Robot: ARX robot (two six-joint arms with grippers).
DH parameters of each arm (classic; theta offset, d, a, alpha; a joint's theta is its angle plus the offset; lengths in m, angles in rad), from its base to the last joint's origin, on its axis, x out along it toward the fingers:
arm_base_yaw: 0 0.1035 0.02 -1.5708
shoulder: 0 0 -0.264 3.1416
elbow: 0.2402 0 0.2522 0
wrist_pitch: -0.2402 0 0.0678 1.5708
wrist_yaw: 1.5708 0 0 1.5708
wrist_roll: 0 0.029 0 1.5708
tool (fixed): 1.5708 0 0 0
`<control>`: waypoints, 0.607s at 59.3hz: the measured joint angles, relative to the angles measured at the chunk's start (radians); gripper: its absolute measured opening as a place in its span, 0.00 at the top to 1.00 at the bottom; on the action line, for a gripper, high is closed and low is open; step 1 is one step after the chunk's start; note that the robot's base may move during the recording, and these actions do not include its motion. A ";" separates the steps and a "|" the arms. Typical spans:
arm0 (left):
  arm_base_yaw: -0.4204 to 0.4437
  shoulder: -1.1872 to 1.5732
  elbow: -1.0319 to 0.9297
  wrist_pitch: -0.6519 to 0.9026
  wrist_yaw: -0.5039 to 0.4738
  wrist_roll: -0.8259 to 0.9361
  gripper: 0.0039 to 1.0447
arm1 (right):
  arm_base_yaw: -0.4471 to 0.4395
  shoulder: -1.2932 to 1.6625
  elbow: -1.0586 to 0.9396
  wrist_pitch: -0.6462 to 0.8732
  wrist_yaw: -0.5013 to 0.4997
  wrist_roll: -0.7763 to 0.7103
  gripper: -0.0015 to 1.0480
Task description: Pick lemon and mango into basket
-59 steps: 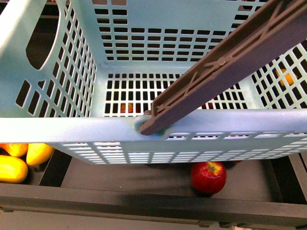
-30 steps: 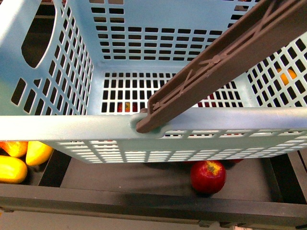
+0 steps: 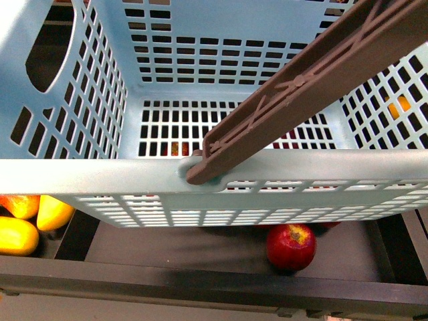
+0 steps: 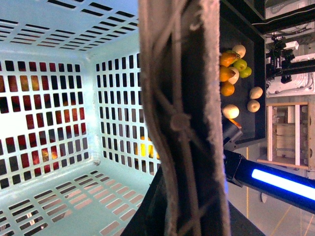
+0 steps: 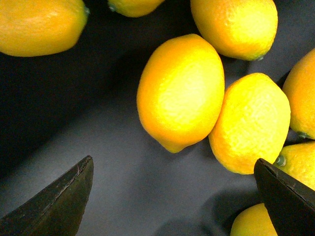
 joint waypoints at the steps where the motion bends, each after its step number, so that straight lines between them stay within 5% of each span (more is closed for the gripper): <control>1: 0.000 0.000 0.000 0.000 0.000 0.000 0.95 | -0.001 0.005 0.005 -0.002 0.002 0.002 0.08; 36: 0.000 -0.001 0.000 0.000 -0.002 0.000 0.95 | 0.001 0.154 0.276 -0.126 0.032 0.087 0.08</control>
